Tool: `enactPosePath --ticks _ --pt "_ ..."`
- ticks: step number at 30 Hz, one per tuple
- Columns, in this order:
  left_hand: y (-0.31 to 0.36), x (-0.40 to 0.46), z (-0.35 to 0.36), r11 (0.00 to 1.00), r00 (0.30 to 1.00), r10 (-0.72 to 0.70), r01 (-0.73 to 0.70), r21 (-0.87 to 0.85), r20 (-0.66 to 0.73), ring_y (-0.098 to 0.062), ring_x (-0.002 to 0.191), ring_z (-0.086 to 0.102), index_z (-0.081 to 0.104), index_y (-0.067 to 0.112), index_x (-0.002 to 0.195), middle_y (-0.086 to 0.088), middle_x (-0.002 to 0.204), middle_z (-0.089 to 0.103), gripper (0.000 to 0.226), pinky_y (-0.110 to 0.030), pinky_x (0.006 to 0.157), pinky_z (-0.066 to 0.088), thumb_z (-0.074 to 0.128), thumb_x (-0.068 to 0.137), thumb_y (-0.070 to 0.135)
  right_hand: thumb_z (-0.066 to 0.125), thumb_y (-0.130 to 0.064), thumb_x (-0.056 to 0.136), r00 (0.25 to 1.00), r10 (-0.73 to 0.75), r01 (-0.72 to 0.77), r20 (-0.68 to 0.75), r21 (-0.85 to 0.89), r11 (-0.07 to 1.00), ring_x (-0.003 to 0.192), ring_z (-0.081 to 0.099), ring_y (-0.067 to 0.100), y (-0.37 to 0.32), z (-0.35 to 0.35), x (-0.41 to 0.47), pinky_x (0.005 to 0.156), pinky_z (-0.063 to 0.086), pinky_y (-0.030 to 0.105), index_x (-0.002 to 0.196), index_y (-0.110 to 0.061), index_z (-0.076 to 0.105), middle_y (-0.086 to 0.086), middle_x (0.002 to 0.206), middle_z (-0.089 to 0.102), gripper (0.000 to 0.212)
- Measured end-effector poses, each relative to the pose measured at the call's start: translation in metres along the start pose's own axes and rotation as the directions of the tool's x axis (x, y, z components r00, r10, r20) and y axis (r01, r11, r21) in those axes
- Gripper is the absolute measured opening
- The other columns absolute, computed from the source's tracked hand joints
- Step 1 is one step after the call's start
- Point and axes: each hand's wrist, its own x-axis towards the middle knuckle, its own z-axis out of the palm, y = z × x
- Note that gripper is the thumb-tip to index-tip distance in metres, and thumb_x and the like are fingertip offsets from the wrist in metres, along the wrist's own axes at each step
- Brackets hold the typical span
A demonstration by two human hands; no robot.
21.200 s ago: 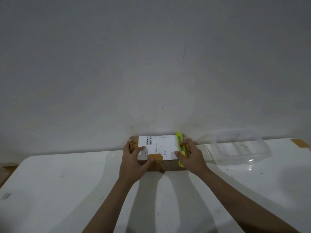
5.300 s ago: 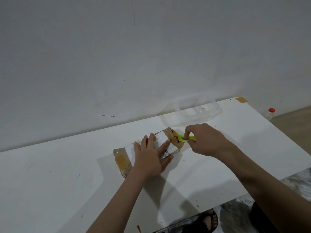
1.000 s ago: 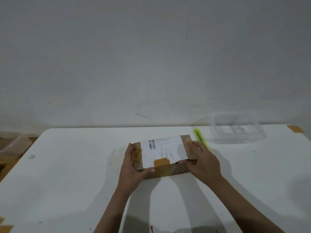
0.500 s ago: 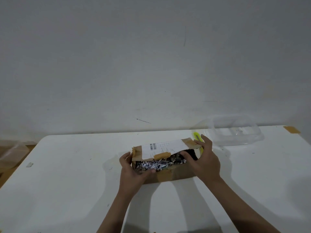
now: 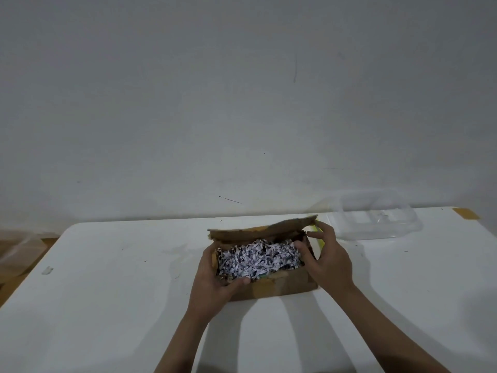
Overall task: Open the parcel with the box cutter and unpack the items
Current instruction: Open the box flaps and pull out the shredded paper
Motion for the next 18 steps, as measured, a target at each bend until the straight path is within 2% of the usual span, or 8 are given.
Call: enactPosePath --ticks 2,4,6,8,11,15,18 --pt "-0.003 0.005 -0.003 0.999 1.0 -0.009 0.008 0.038 0.03 0.004 0.123 0.042 0.026 0.042 0.141 0.013 0.133 0.044 0.109 -0.028 0.097 0.045 0.085 0.051 0.056 0.056 -0.069 0.074 1.0 0.0 0.001 0.013 -0.004 1.0 0.069 0.059 0.006 0.001 0.001 0.001 0.052 0.036 0.017 0.123 -0.019 0.049 -0.025 0.108 0.053 0.071" --pt "-0.001 0.009 -0.005 0.997 0.998 -0.015 0.01 0.074 0.066 0.013 0.119 0.035 0.019 0.043 0.144 0.013 0.129 0.041 0.118 -0.028 0.099 0.039 0.083 0.047 0.062 0.058 -0.064 0.076 0.999 -0.031 0.031 0.039 -0.013 0.999 0.085 0.064 0.008 0.004 0.001 0.004 0.058 0.043 0.019 0.123 -0.024 0.049 -0.021 0.111 0.058 0.063" --pt "0.001 0.013 -0.008 0.995 0.995 -0.032 0.022 0.101 0.097 0.008 0.114 0.038 0.015 0.047 0.144 0.013 0.123 0.039 0.121 -0.027 0.098 0.036 0.083 0.045 0.063 0.059 -0.057 0.081 0.991 -0.09 0.095 0.102 -0.047 0.994 0.116 0.059 0.014 0.01 0.001 0.007 0.072 0.051 0.026 0.127 -0.029 0.048 -0.012 0.121 0.062 0.055" --pt "0.001 0.017 -0.009 0.992 0.991 -0.05 0.034 0.123 0.127 -0.002 0.113 0.038 0.011 0.052 0.142 0.014 0.119 0.037 0.124 -0.026 0.097 0.034 0.084 0.042 0.064 0.052 -0.063 0.08 0.977 -0.13 0.147 0.168 -0.094 0.985 0.13 0.049 0.018 0.015 0.002 0.012 0.079 0.053 0.032 0.13 -0.031 0.047 -0.008 0.129 0.06 0.059" --pt "0.002 0.024 -0.014 0.984 0.978 -0.083 0.049 0.173 0.193 -0.008 0.114 0.034 0.001 0.058 0.137 0.008 0.119 0.035 0.128 -0.028 0.097 0.032 0.082 0.038 0.068 0.05 -0.063 0.079 0.962 -0.138 0.166 0.237 -0.102 0.981 0.136 0.041 0.02 0.017 0.001 0.016 0.085 0.053 0.036 0.134 -0.033 0.045 -0.009 0.135 0.055 0.063" --pt "0.004 0.031 -0.017 0.979 0.97 -0.139 0.103 0.176 0.202 -0.015 0.118 0.035 0.003 0.063 0.133 0.004 0.121 0.036 0.121 -0.037 0.101 0.036 0.073 0.036 0.08 0.065 -0.051 0.08 0.942 -0.141 0.162 0.304 -0.044 0.986 0.13 0.043 0.005 0.018 -0.002 0.015 0.086 0.047 0.025 0.14 -0.03 0.039 -0.014 0.141 0.046 0.068" --pt "0.005 0.034 -0.013 0.974 0.972 -0.16 0.126 0.189 0.174 -0.017 0.118 0.036 0.009 0.058 0.138 0.003 0.12 0.037 0.12 -0.039 0.1 0.038 0.07 0.038 0.083 0.07 -0.048 0.078 0.936 -0.114 0.125 0.332 -0.012 0.992 0.123 0.03 -0.012 0.017 -0.005 0.011 0.09 0.039 0.02 0.142 -0.031 0.036 -0.035 0.137 0.026 0.074"
